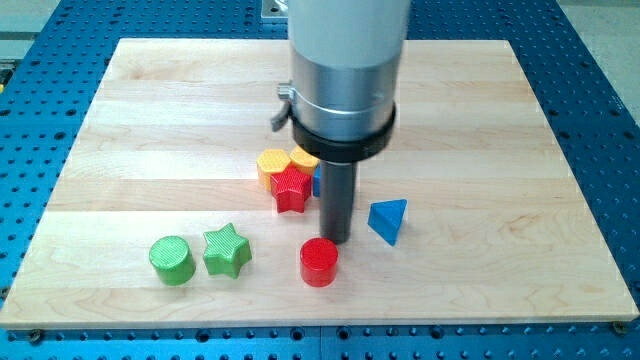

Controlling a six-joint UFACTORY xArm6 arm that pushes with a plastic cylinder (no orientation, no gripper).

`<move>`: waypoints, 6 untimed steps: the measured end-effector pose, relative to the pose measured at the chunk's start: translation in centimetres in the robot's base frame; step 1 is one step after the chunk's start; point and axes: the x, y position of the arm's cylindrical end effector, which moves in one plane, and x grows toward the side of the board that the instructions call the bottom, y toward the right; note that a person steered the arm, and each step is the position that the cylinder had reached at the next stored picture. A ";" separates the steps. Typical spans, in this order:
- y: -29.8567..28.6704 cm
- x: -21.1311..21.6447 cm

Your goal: Place the blue triangle top right to the blue cube

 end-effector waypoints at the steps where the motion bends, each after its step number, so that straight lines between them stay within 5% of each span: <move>1: 5.7 1.3; 4: 11.0 -3.3; 6: 8.7 -7.1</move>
